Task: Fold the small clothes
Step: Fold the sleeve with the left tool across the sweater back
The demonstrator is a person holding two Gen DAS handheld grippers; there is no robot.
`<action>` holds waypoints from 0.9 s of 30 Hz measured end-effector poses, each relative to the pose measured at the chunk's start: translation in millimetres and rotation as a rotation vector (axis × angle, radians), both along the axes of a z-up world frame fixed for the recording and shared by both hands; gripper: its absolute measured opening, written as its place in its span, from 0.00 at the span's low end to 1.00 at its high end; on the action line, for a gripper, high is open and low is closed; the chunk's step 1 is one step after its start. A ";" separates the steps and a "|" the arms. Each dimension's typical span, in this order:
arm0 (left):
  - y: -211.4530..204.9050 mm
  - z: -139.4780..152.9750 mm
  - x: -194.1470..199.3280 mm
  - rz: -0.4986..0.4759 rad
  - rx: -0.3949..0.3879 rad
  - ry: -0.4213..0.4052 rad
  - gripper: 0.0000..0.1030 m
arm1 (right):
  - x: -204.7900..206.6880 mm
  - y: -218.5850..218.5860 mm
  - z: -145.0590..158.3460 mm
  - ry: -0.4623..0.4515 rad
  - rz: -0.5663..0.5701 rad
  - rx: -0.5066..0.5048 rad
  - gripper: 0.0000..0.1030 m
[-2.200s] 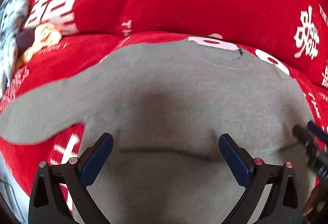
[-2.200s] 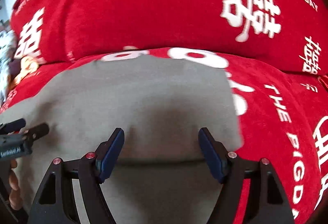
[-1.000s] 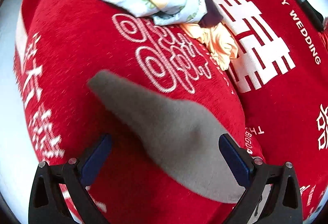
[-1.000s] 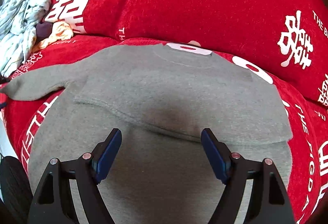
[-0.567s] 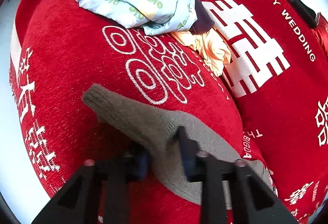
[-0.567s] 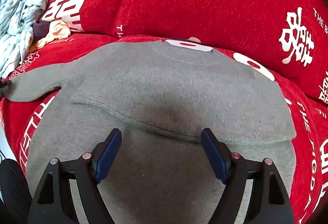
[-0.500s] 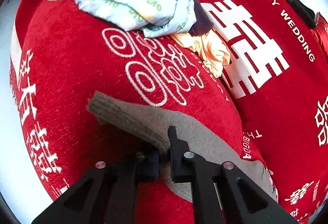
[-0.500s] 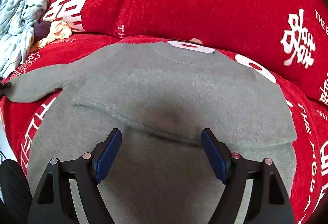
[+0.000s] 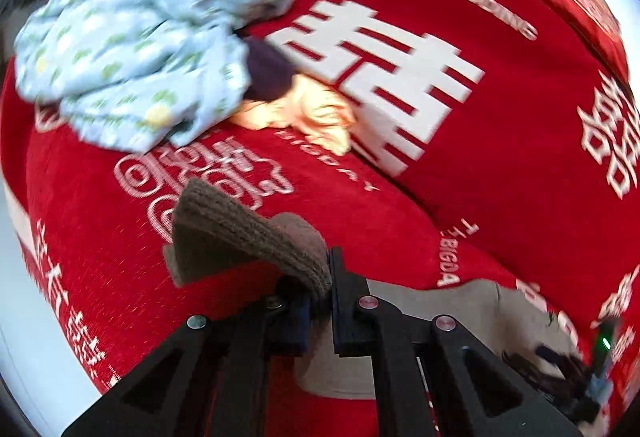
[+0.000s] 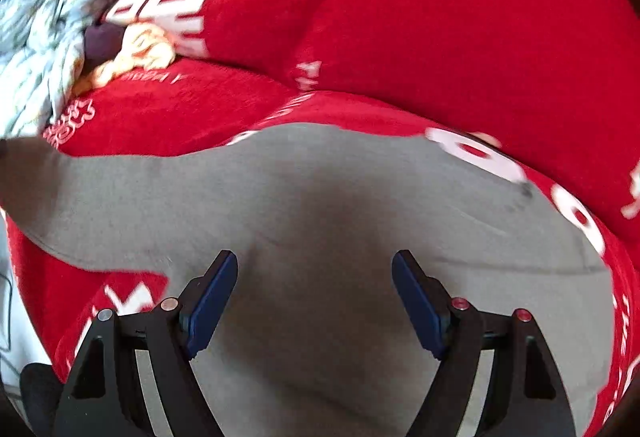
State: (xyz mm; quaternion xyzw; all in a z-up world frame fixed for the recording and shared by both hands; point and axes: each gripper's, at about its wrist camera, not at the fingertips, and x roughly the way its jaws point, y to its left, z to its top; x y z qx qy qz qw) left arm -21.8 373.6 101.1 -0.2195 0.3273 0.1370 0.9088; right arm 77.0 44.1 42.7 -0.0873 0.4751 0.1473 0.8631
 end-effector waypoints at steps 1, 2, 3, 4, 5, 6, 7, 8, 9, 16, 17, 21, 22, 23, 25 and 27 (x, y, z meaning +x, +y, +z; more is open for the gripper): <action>-7.4 2.1 1.2 -0.010 0.026 0.003 0.08 | 5.6 13.1 -5.8 0.012 0.013 -0.012 0.80; -14.7 3.7 2.7 -0.021 0.046 0.006 0.08 | 10.2 25.1 -12.8 0.028 0.025 -0.019 0.80; -21.5 4.1 4.7 -0.039 0.050 0.008 0.08 | 13.7 34.5 -19.3 0.045 0.034 -0.024 0.80; -26.8 4.2 6.8 -0.054 0.045 0.010 0.08 | 16.7 41.8 -26.3 0.062 0.040 -0.032 0.81; -31.6 3.4 9.3 -0.067 0.041 0.015 0.08 | 18.5 49.1 -30.8 0.040 0.041 -0.055 0.82; -37.5 1.9 12.9 -0.077 0.038 0.027 0.08 | 18.7 52.8 -30.3 0.022 0.050 -0.067 0.82; -41.5 0.4 15.7 -0.085 0.037 0.035 0.08 | 20.0 54.9 -29.1 0.035 0.057 -0.079 0.82; -46.4 -0.4 18.7 -0.095 0.035 0.043 0.08 | 19.7 50.9 -24.7 0.044 0.054 -0.067 0.82; -53.6 -0.9 22.5 -0.109 0.031 0.047 0.08 | 18.0 45.3 -18.8 0.040 0.052 -0.043 0.82; -117.8 4.6 52.2 -0.196 0.031 0.085 0.08 | 2.4 -34.8 20.4 -0.034 -0.040 0.019 0.82; -127.7 5.6 57.4 -0.205 0.033 0.092 0.08 | 0.8 -45.5 22.7 -0.037 -0.054 0.018 0.82; -171.6 11.5 77.1 -0.247 0.037 0.116 0.08 | -3.5 -81.8 25.2 -0.040 -0.094 0.018 0.82; -181.1 12.8 81.0 -0.258 0.035 0.121 0.08 | -4.6 -92.3 25.1 -0.039 -0.107 0.027 0.82; -192.1 14.7 84.5 -0.272 0.036 0.123 0.08 | -5.1 -102.0 24.4 -0.036 -0.121 0.037 0.82; -217.8 19.3 90.1 -0.300 0.055 0.128 0.08 | -5.9 -117.2 23.7 -0.032 -0.143 0.053 0.82; -243.7 23.6 94.8 -0.335 0.068 0.131 0.08 | -8.2 -132.0 23.1 -0.034 -0.157 0.060 0.82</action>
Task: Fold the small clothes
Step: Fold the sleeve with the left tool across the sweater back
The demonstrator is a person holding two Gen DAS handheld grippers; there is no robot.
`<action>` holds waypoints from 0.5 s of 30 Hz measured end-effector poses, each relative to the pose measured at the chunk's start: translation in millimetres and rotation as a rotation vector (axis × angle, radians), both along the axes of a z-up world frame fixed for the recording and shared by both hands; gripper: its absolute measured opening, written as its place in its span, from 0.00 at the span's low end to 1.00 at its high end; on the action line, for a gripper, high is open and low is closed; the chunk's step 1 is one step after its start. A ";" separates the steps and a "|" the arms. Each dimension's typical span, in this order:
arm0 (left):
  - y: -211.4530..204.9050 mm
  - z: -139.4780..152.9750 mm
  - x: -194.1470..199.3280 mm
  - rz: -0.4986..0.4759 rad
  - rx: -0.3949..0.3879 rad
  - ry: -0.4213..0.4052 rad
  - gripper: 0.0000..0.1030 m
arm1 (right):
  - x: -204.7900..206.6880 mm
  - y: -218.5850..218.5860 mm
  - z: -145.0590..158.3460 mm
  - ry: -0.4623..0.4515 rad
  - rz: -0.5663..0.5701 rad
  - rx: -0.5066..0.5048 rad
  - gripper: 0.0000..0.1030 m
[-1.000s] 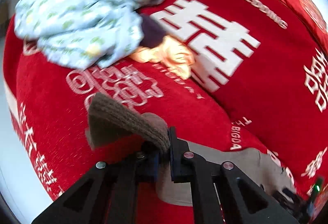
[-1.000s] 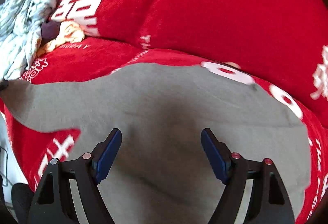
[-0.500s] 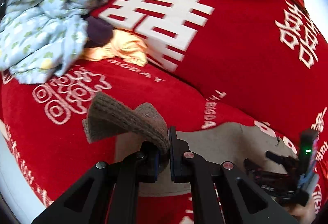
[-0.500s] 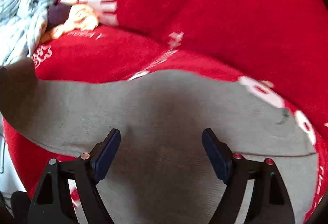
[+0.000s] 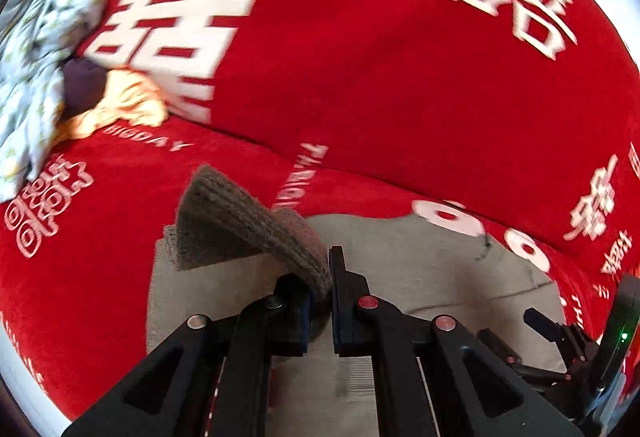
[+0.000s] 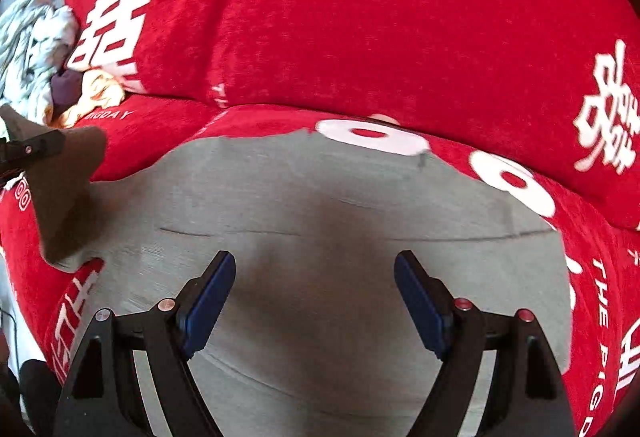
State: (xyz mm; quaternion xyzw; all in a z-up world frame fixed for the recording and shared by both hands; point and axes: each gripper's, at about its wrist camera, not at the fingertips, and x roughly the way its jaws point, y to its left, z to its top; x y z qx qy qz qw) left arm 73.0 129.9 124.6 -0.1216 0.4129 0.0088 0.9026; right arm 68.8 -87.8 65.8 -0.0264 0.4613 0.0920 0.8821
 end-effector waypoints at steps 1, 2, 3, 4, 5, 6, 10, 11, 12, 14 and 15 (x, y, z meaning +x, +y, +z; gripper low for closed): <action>-11.3 1.8 2.0 -0.014 0.010 0.000 0.08 | -1.8 -7.9 0.2 -0.002 -0.007 0.002 0.82; -26.5 3.4 4.0 -0.033 0.027 0.000 0.08 | -3.4 -17.3 0.4 -0.003 -0.017 0.008 0.82; -36.7 4.6 5.3 -0.045 0.037 0.002 0.08 | -5.0 -24.4 0.7 -0.005 -0.024 0.015 0.82; -45.9 5.5 6.6 -0.057 0.043 0.005 0.08 | -6.4 -31.6 0.9 -0.006 -0.032 0.023 0.82; -55.7 6.4 8.1 -0.069 0.049 0.008 0.08 | -8.5 -41.3 1.3 -0.008 -0.042 0.032 0.82; -66.1 7.1 9.6 -0.080 0.059 0.011 0.08 | -10.4 -48.0 1.6 -0.012 -0.048 0.039 0.82; -103.4 9.8 11.7 -0.122 0.083 0.015 0.08 | -20.6 -81.3 1.9 -0.023 -0.083 0.074 0.82; -112.5 9.9 11.1 -0.133 0.085 0.015 0.08 | -24.1 -92.3 1.3 -0.025 -0.098 0.087 0.82; -122.0 9.8 10.1 -0.144 0.089 0.013 0.08 | -26.9 -99.2 0.8 -0.028 -0.110 0.088 0.82; -140.0 8.4 8.1 -0.162 0.110 0.007 0.08 | -33.7 -111.1 0.8 -0.044 -0.121 0.079 0.82; -150.5 6.9 8.0 -0.172 0.119 0.010 0.08 | -37.5 -118.3 0.6 -0.053 -0.123 0.076 0.82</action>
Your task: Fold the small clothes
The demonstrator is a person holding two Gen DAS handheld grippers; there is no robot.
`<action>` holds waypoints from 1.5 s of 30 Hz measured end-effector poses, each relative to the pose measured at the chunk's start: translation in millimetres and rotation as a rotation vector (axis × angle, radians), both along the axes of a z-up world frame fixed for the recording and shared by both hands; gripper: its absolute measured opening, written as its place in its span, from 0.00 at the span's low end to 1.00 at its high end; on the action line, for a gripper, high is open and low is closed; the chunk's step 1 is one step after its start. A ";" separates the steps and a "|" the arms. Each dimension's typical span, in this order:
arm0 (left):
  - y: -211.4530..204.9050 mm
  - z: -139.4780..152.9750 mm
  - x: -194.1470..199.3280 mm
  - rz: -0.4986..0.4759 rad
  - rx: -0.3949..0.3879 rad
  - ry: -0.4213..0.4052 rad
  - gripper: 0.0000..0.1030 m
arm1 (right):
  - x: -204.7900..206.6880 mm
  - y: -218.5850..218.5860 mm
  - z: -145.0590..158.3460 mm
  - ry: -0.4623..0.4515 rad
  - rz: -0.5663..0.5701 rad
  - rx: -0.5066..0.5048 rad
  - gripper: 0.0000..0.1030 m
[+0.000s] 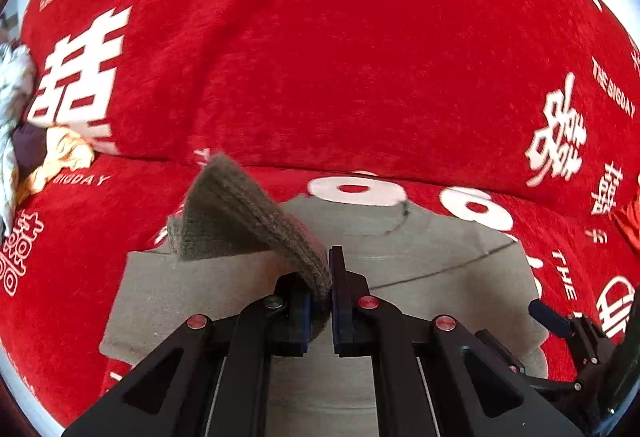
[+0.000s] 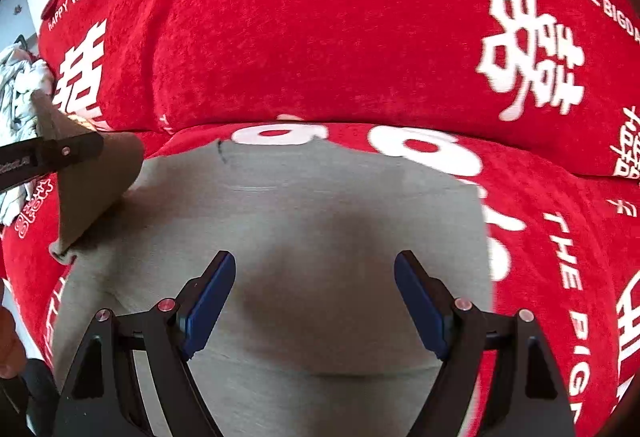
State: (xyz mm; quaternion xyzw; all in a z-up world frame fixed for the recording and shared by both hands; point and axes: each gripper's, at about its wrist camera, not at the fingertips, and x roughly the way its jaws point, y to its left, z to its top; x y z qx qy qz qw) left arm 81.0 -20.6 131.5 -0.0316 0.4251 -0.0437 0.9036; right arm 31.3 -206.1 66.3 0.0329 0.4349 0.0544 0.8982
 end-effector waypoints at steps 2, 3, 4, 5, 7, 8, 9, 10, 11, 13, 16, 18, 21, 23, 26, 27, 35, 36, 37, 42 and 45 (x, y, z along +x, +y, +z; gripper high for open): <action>-14.9 -2.1 -0.6 -0.014 0.003 0.008 0.08 | -4.3 -9.4 -1.3 -0.004 -0.008 -0.005 0.82; -23.8 -2.9 -1.2 -0.023 0.003 0.012 0.08 | -6.4 -16.1 -2.4 -0.005 -0.013 -0.002 0.82; -30.8 -3.5 -2.4 -0.033 0.004 0.014 0.08 | -8.0 -23.0 -4.2 -0.003 -0.022 0.004 0.82; -37.9 -3.8 -3.8 -0.044 0.007 0.013 0.08 | -9.2 -28.5 -5.7 -0.001 -0.034 0.011 0.82; -53.6 -3.5 -6.5 -0.069 0.021 0.011 0.08 | -11.5 -38.8 -8.3 0.000 -0.054 0.031 0.82; -60.2 -3.5 -7.6 -0.081 0.025 0.012 0.08 | -12.9 -47.0 -10.0 0.001 -0.067 0.046 0.82; -67.3 -3.6 -8.9 -0.093 0.029 0.012 0.08 | -14.0 -51.6 -11.3 0.002 -0.075 0.055 0.82; -73.6 -3.8 -10.3 -0.102 0.033 0.012 0.08 | -15.1 -55.2 -12.9 0.002 -0.081 0.062 0.82; -79.3 -4.2 -11.2 -0.109 0.035 0.014 0.08 | -16.7 -59.8 -14.9 0.004 -0.088 0.069 0.82; -89.7 -6.4 -11.8 -0.120 0.039 0.023 0.08 | -18.7 -65.3 -17.3 0.008 -0.094 0.078 0.82; -100.8 -11.6 -13.4 -0.131 0.041 0.037 0.08 | -22.3 -73.9 -19.1 0.005 -0.102 0.091 0.82; -107.6 -15.2 -14.8 -0.143 0.042 0.047 0.08 | -23.7 -77.4 -18.3 0.001 -0.105 0.096 0.82; -115.9 -19.1 -16.0 -0.157 0.047 0.054 0.08 | -27.4 -83.3 -16.3 -0.010 -0.114 0.099 0.82; -120.2 -20.3 -16.0 -0.162 0.053 0.061 0.08 | -30.8 -89.4 -14.1 -0.018 -0.127 0.100 0.82; -128.8 -16.6 -19.3 -0.168 0.062 0.050 0.08 | -37.0 -100.0 -10.5 -0.034 -0.145 0.112 0.82; -131.5 -14.9 -20.0 -0.171 0.067 0.044 0.08 | -38.9 -102.7 -9.9 -0.040 -0.148 0.113 0.82; -171.5 -33.2 -21.4 -0.219 0.117 0.075 0.08 | -52.3 -128.4 -19.0 -0.055 -0.184 0.127 0.82; -174.5 -39.2 -21.0 -0.221 0.119 0.089 0.08 | -53.2 -130.9 -21.0 -0.053 -0.189 0.128 0.82; -176.5 -44.3 -20.7 -0.220 0.118 0.099 0.08 | -54.3 -133.6 -23.1 -0.051 -0.194 0.130 0.82; -186.3 -70.0 -23.6 -0.255 0.121 0.171 0.24 | -61.6 -146.8 -32.6 -0.036 -0.221 0.149 0.82; -178.0 -73.0 -28.6 -0.269 0.055 0.167 0.79 | -64.3 -149.3 -32.6 -0.037 -0.227 0.148 0.82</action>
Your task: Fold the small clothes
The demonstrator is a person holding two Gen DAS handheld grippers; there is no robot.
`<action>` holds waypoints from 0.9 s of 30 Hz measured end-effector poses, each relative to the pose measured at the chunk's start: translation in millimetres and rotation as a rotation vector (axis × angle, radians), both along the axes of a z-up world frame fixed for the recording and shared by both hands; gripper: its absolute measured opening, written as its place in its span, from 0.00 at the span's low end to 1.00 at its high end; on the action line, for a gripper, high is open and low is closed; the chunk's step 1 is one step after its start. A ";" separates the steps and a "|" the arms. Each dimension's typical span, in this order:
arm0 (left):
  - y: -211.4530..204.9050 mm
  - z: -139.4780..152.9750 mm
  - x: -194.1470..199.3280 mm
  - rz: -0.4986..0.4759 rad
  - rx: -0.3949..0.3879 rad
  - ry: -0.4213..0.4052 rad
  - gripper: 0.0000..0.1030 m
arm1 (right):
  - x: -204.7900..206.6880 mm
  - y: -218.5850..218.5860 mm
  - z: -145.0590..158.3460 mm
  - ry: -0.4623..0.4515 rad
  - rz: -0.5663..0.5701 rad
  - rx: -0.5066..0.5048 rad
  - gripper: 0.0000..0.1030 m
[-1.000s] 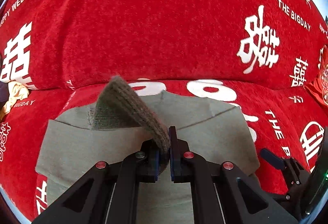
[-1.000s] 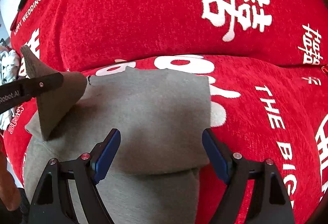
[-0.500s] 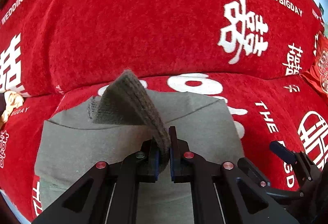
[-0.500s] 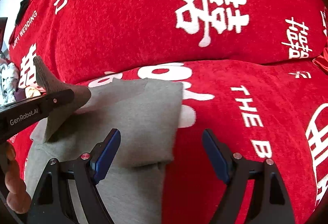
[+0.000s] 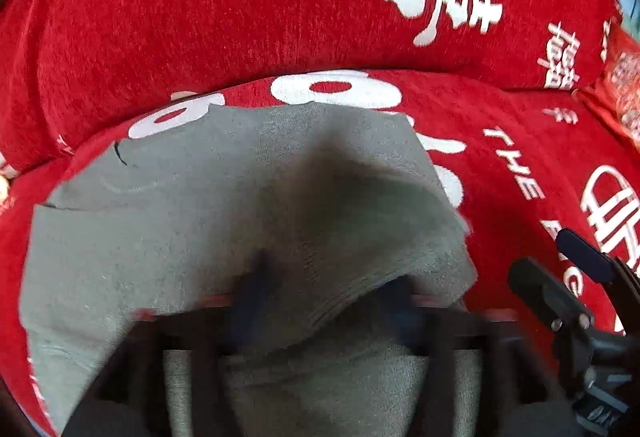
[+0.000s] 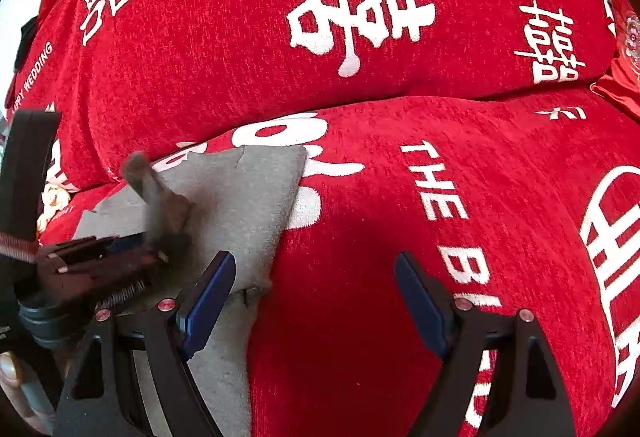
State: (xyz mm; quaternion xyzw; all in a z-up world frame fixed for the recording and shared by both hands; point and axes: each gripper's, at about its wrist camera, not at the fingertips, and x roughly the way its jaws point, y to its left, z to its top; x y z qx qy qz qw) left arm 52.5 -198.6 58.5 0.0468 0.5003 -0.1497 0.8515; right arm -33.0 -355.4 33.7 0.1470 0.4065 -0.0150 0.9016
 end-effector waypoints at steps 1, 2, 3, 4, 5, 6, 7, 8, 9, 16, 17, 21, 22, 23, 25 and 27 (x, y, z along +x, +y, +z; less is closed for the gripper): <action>5.5 2.1 -2.5 0.016 -0.018 -0.017 0.85 | -1.4 -0.1 1.6 -0.005 -0.001 0.001 0.82; 10.8 4.1 -4.9 0.025 -0.042 -0.028 0.85 | -2.8 -0.2 3.2 -0.010 -0.002 0.002 0.82; 18.3 6.1 -7.4 0.021 -0.078 -0.025 0.85 | -3.7 0.1 4.6 -0.014 -0.002 0.004 0.82; 23.7 7.0 -9.4 0.014 -0.102 -0.015 0.85 | -4.8 0.7 5.9 -0.018 -0.003 0.007 0.82; 30.2 8.2 -12.1 0.010 -0.122 -0.007 0.85 | -5.6 1.3 7.0 -0.021 -0.003 0.010 0.82; 39.3 10.0 -16.8 0.010 -0.137 -0.009 0.85 | -6.6 2.7 8.4 -0.026 0.000 0.016 0.82; 45.9 11.9 -20.8 0.011 -0.141 -0.017 0.85 | -7.4 4.5 10.0 -0.031 0.007 0.022 0.82; 55.8 14.2 -25.8 0.013 -0.143 -0.029 0.85 | -7.7 6.4 11.5 -0.038 0.012 0.026 0.82; 63.9 15.4 -28.0 0.020 -0.145 -0.037 0.85 | -7.4 8.0 12.8 -0.044 0.014 0.030 0.82; 120.8 3.2 -13.5 0.178 -0.111 -0.011 0.85 | 13.1 47.7 17.2 -0.043 0.079 0.037 0.83; 126.6 0.6 -11.6 0.197 -0.102 -0.006 0.85 | 16.3 57.9 17.6 -0.040 0.101 0.029 0.83; 141.5 -8.0 -8.3 0.235 -0.052 -0.007 0.85 | 28.3 91.4 17.3 -0.034 0.180 0.000 0.83; 143.6 -9.9 -7.4 0.238 -0.042 -0.008 0.85 | 32.1 97.3 15.8 -0.025 0.197 -0.012 0.83; 145.9 -12.1 -6.2 0.241 -0.033 -0.007 0.85 | 37.7 103.8 11.6 -0.005 0.216 -0.023 0.83; 151.0 -18.9 -3.6 0.248 -0.011 0.002 0.85 | 48.1 111.2 -1.8 0.052 0.225 -0.048 0.83; 155.5 -24.5 -2.3 0.241 0.005 0.001 0.85 | 54.0 111.8 -13.1 0.102 0.196 -0.112 0.82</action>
